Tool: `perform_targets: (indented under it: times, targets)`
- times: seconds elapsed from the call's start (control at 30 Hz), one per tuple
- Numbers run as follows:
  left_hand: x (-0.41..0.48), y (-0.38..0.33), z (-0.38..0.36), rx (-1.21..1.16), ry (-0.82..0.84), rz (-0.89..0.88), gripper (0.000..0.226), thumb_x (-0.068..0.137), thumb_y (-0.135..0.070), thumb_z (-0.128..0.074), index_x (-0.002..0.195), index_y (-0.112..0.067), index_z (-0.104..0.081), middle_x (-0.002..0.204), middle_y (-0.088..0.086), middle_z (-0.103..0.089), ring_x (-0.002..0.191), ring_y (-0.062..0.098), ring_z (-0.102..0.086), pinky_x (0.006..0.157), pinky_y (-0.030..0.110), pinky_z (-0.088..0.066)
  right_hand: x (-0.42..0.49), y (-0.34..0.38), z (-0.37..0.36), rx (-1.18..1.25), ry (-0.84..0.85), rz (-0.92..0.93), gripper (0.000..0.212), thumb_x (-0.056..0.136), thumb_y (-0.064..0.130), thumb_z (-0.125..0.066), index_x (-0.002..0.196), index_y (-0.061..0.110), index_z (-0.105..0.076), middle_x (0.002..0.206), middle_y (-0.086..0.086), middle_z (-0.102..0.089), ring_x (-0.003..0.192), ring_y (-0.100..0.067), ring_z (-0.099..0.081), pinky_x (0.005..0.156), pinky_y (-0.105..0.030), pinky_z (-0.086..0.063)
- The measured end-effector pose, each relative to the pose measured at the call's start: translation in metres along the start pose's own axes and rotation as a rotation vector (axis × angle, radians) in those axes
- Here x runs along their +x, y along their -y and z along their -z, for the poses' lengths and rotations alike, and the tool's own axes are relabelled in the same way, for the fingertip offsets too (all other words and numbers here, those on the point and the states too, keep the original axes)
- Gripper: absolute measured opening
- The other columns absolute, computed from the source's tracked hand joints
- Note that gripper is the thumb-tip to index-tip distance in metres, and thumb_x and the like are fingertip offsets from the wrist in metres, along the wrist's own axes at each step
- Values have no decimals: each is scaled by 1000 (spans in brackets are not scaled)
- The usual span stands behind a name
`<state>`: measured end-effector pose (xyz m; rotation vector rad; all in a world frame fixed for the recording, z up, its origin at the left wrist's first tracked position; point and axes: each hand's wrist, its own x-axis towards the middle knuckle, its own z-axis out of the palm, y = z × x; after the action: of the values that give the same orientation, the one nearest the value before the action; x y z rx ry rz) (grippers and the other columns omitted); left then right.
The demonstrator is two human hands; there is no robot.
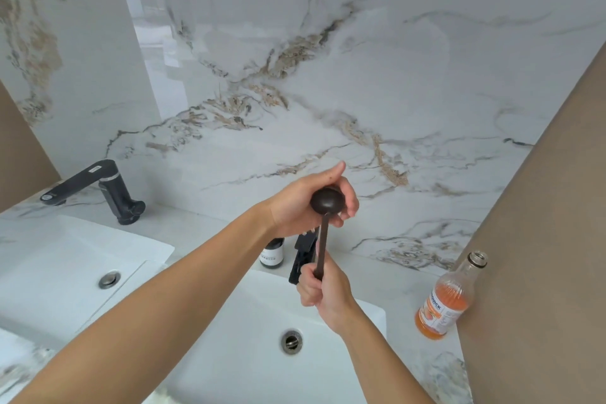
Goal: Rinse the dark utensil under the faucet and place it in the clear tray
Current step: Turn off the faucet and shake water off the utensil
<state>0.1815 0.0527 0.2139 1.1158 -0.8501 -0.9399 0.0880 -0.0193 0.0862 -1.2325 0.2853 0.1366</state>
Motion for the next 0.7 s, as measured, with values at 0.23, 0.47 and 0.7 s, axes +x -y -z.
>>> perform_targets:
  times: [0.23, 0.47, 0.7]
  targets:
    - [-4, 22, 13, -156, 44, -13, 77, 73, -79, -55, 108, -12, -65, 92, 6, -64, 82, 22, -54, 78, 36, -41, 2, 15, 13, -57, 25, 4, 65, 95, 65, -32, 55, 18, -11, 52, -1, -6, 52, -18, -5, 57, -37, -2]
    - [-16, 31, 20, 56, -184, -72, 36, 86, -20, -75, 120, -10, -70, 100, 6, -73, 81, 20, -68, 83, 34, -53, -3, 16, 11, 36, 86, -14, 71, 88, 79, -30, 56, 19, -10, 49, 2, -5, 51, -16, -4, 54, -35, -2]
    - [-26, 14, 8, 222, -243, -188, 21, 86, -11, -71, 105, -14, -80, 95, 8, -80, 89, 22, -75, 87, 30, -56, 10, 52, 8, -171, 59, 270, 61, 92, 56, -33, 46, 17, -23, 44, 1, -20, 48, -20, -15, 51, -32, -14]
